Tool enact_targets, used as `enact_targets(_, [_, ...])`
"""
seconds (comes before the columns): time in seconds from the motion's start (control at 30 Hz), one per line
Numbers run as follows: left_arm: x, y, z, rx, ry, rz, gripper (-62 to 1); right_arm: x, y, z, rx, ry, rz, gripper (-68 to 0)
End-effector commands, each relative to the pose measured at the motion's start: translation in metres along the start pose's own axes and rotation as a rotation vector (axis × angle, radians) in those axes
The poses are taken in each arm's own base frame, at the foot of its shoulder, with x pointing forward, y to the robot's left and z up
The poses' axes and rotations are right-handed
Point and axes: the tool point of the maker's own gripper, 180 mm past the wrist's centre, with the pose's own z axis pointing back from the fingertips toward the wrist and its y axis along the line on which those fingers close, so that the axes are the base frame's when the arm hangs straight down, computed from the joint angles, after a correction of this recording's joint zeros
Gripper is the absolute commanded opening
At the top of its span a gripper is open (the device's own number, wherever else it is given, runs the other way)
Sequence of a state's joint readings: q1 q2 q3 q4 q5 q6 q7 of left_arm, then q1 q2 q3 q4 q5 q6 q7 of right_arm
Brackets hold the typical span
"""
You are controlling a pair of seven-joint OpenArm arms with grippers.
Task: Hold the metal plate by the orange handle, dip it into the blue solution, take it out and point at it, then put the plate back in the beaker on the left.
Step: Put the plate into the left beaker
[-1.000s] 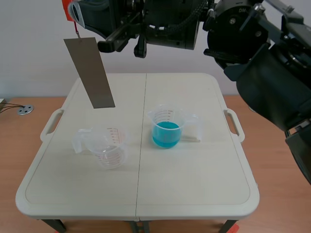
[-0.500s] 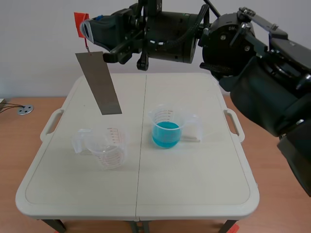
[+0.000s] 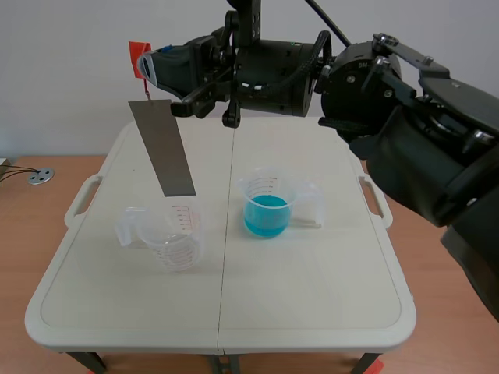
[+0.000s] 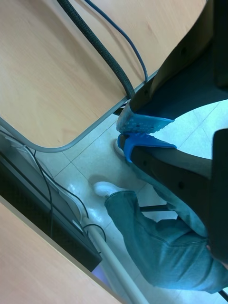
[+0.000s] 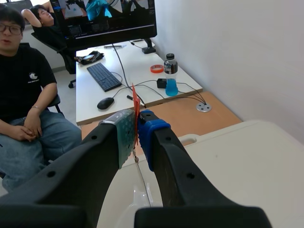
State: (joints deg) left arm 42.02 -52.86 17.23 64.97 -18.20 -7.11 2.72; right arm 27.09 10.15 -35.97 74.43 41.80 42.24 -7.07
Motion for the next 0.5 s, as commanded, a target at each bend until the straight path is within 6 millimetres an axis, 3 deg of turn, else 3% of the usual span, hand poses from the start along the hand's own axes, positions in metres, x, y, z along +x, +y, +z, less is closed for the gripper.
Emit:
enact_targets(0.0, [0.003, 0.002, 0.001, 0.001, -0.009, -0.005, -59.7, 0.013, 0.004, -0.006, 0.029, -0.04, 0.015, -66.0])
enact_targets(0.47, [0.003, 0.002, 0.001, 0.001, -0.009, -0.005, -59.7, -0.003, 0.014, -0.006, 0.04, -0.017, -0.01, -66.0])
